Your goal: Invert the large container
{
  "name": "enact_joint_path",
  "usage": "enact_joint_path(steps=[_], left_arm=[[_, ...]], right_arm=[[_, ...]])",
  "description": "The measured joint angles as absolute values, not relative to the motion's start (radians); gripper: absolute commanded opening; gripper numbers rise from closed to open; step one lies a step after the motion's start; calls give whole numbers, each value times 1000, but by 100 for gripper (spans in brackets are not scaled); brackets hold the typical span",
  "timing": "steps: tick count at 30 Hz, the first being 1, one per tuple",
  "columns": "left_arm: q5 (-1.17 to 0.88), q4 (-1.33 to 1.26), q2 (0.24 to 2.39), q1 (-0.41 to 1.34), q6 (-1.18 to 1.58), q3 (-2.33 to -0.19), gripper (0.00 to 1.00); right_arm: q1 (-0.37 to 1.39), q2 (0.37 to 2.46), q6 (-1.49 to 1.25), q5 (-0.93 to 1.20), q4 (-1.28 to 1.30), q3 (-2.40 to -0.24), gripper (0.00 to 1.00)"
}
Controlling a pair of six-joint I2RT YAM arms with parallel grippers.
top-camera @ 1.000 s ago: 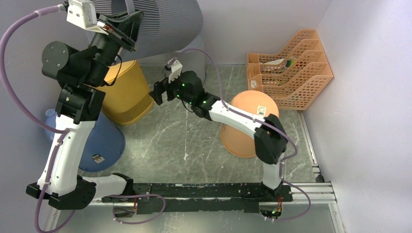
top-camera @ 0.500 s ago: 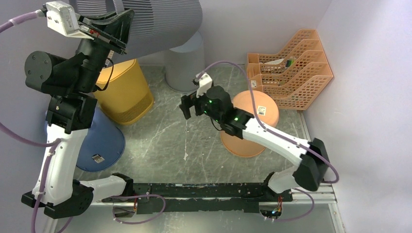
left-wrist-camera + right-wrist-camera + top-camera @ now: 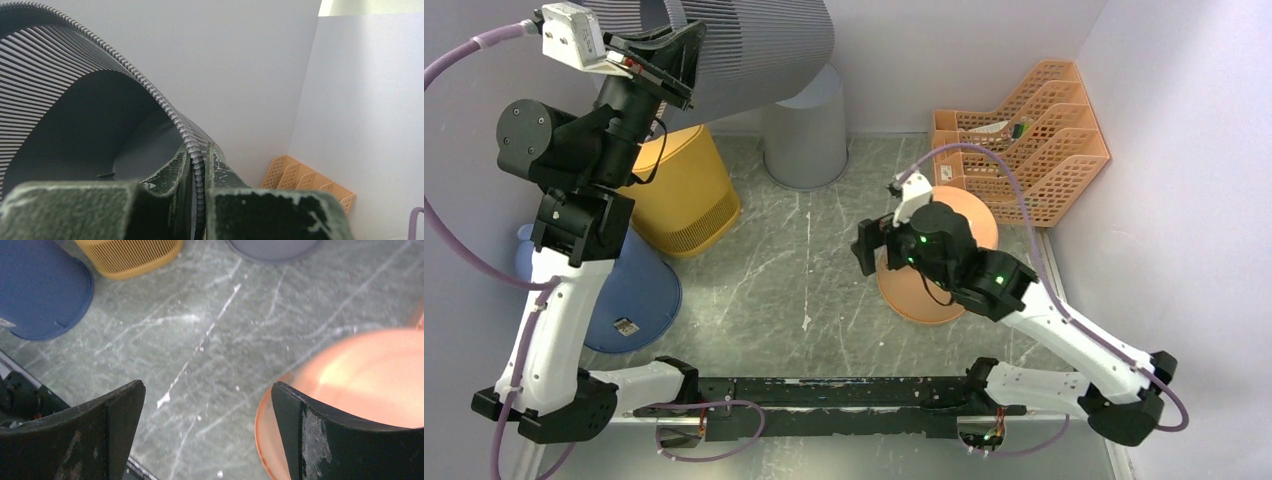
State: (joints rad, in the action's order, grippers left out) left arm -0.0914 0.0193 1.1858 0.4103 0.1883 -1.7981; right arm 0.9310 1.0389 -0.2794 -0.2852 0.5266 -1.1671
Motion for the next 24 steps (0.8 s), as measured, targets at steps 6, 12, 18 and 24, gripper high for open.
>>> enact_joint_path(steps=[6, 12, 18, 24], left_arm=[[-91, 20, 1189, 410, 200, -1784, 7], [-92, 20, 1189, 410, 211, -1756, 7], [-94, 21, 1189, 410, 211, -1736, 7], [-96, 20, 1189, 410, 210, -1733, 7]], right_arm=[[937, 854, -422, -464, 688, -1129, 100], [937, 832, -579, -641, 838, -1151, 100], [937, 876, -805, -797, 1024, -1145, 100], [937, 855, -882, -847, 1097, -1121, 100]])
